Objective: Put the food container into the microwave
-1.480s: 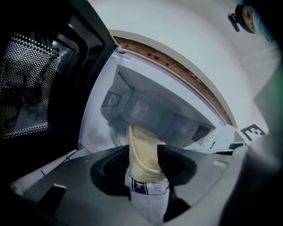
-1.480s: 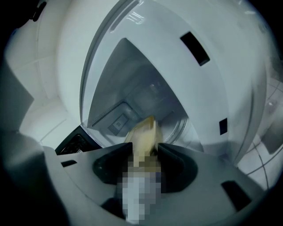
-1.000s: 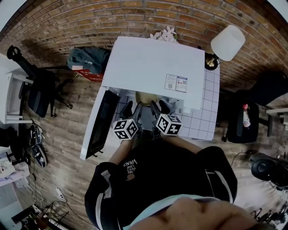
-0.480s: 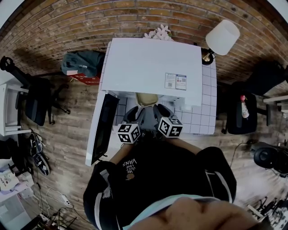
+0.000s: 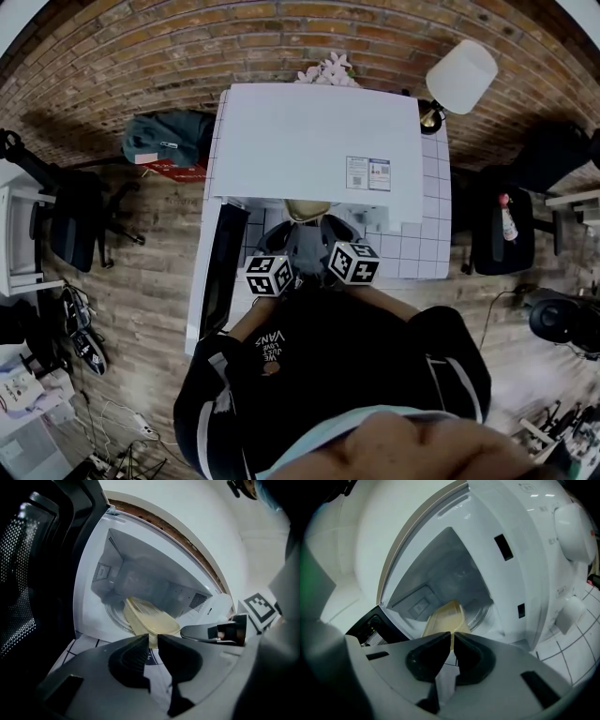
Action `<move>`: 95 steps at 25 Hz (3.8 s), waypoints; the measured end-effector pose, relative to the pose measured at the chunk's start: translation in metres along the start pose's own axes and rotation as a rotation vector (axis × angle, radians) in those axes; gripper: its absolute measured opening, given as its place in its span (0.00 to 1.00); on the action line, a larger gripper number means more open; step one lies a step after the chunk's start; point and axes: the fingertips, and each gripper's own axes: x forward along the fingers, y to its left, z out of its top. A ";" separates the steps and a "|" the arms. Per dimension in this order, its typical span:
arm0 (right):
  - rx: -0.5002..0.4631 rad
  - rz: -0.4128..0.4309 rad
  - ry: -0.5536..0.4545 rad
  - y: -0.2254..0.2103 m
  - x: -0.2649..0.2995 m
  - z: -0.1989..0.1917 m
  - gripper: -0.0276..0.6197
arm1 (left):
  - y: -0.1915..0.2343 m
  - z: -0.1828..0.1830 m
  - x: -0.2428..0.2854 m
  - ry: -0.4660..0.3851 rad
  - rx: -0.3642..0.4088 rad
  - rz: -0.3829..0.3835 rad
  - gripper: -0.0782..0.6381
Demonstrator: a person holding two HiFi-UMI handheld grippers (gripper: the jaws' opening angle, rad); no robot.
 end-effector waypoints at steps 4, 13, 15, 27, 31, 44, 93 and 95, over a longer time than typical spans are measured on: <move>0.017 -0.011 -0.006 0.000 0.006 0.002 0.08 | 0.004 0.005 0.005 0.003 -0.002 -0.005 0.20; 0.042 -0.030 -0.019 -0.004 0.017 0.012 0.08 | 0.009 0.016 0.018 0.010 -0.002 -0.013 0.20; 0.046 -0.032 -0.022 -0.004 0.020 0.015 0.08 | 0.010 0.019 0.021 0.010 -0.001 -0.011 0.20; 0.065 -0.042 -0.018 -0.006 0.036 0.021 0.08 | 0.024 0.029 0.034 0.009 -0.006 0.008 0.20; 0.071 -0.042 -0.024 -0.005 0.041 0.024 0.08 | 0.028 0.034 0.038 0.006 -0.005 0.013 0.20; 0.083 -0.049 -0.031 -0.007 0.047 0.030 0.08 | 0.035 0.043 0.046 -0.003 -0.018 0.016 0.20; -0.062 0.195 -0.010 0.009 -0.020 0.014 0.19 | -0.023 0.002 -0.014 -0.160 -0.070 0.156 0.28; -0.071 0.201 -0.005 0.010 -0.024 0.010 0.17 | -0.025 -0.002 -0.018 -0.159 -0.072 0.156 0.28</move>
